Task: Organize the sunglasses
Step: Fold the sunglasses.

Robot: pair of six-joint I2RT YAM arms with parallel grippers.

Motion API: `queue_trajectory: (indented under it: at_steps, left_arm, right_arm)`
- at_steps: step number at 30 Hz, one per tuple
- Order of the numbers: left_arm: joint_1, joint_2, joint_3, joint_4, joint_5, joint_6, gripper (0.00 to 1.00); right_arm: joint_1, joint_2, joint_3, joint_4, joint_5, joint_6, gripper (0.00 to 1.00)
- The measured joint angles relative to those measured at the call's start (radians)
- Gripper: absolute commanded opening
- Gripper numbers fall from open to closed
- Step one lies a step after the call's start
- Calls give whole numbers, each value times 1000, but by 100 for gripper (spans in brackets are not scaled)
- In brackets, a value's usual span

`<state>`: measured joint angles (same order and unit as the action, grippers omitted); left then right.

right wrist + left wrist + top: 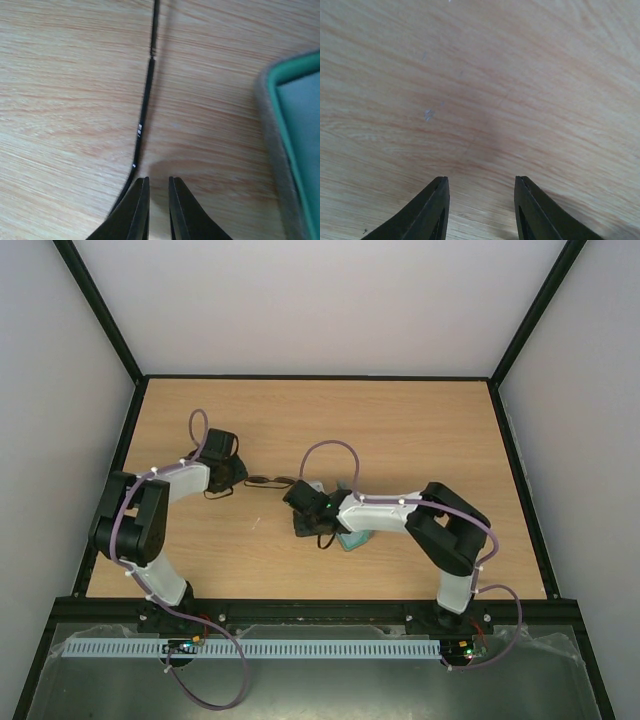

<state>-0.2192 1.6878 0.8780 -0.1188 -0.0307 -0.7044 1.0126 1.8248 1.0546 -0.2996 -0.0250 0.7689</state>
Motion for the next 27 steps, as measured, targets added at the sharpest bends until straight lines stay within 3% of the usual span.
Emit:
queue_trajectory:
  at_steps: [14, 21, 27]
  left_arm:
    - [-21, -27, -122, 150, 5, -6, 36]
    - [-57, -114, -232, 198, 20, -18, 35]
    - [-79, -205, -330, 224, 51, -32, 36]
  right_arm:
    - [17, 174, 206, 49, -47, 3, 12]
    - [8, 302, 376, 71, -44, 2, 13]
    - [-29, 339, 424, 84, -48, 2, 14]
